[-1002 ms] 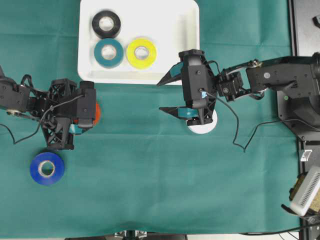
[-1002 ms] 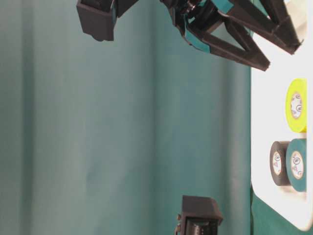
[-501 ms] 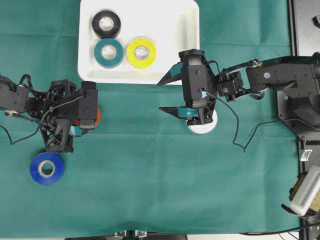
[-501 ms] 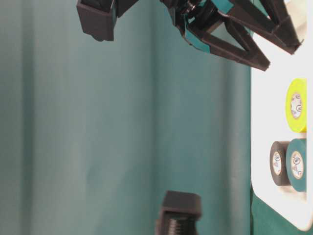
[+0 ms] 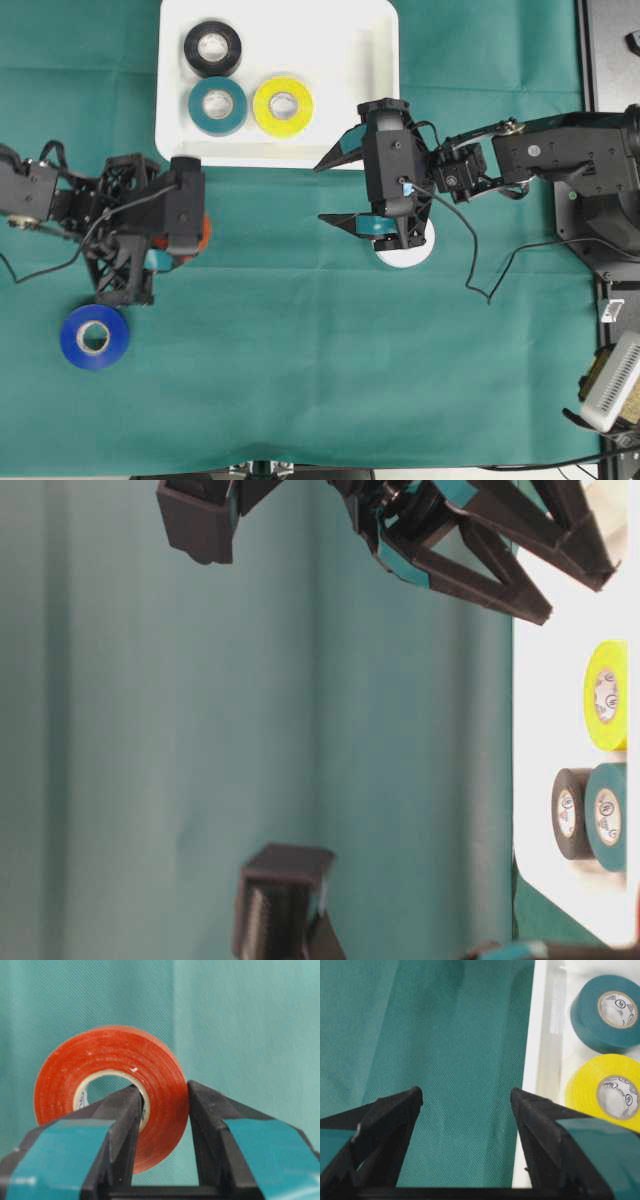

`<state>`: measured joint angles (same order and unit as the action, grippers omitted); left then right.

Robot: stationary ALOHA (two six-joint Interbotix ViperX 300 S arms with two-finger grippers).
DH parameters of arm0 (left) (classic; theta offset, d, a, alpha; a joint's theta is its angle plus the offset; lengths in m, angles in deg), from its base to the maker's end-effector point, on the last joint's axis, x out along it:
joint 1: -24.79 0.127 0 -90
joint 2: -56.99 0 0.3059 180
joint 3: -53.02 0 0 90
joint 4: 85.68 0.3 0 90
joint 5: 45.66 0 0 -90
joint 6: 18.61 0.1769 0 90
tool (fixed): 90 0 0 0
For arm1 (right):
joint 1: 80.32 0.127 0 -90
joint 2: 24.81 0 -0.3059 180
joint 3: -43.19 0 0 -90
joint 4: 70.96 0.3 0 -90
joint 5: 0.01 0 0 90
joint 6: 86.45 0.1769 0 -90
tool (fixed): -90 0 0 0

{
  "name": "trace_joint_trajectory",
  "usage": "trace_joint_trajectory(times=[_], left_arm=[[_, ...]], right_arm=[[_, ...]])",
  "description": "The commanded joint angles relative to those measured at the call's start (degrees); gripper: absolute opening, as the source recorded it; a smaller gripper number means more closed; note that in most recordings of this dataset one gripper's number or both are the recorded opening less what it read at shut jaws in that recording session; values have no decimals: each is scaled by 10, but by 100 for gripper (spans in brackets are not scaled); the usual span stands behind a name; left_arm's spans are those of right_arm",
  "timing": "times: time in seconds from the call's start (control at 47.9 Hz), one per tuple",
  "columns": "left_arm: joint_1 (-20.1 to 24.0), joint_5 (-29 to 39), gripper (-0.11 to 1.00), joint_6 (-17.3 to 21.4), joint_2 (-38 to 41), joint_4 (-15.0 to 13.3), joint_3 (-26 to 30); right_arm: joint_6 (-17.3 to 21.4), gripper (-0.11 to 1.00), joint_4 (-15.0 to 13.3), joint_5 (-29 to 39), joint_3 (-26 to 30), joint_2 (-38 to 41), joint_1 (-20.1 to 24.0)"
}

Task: Put the tape alternately from left to right into the white case.
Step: 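Lift the red roll and carry it into the white tray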

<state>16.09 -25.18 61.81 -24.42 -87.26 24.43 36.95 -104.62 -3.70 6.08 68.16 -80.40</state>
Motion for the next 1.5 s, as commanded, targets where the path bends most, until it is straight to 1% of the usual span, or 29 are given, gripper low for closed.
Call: trace_joint_trajectory(times=[0.0, 0.167, 0.313, 0.438, 0.647, 0.772, 0.919, 1.148, 1.482], left_arm=[[18, -5, -3, 3, -16, 3, 22], [57, -15, -3, 11, -16, 4, 36], [101, -27, -3, 37, -13, 4, 45], [134, -46, -3, 68, -6, 4, 55], [178, -86, -3, 105, 21, 4, 78], [206, -104, -3, 120, 46, 4, 94], [235, -115, -3, 123, 77, 4, 120], [264, -117, -3, 123, 118, 4, 162], [272, -117, -3, 124, 149, 4, 192]], right_arm=[[1, 73, 0, -4, 5, -4, 1], [1, 73, 0, -4, 5, -4, 1], [1, 73, -1, -5, 5, -4, 1], [1, 73, 0, -5, 5, -4, 0], [1, 73, -1, -5, 5, -4, 1], [1, 73, 0, -5, 5, -4, 1], [1, 73, 0, -5, 4, -4, 1], [1, 73, -1, -5, 4, -4, 1], [1, 73, 0, -6, 4, 5, 1]])
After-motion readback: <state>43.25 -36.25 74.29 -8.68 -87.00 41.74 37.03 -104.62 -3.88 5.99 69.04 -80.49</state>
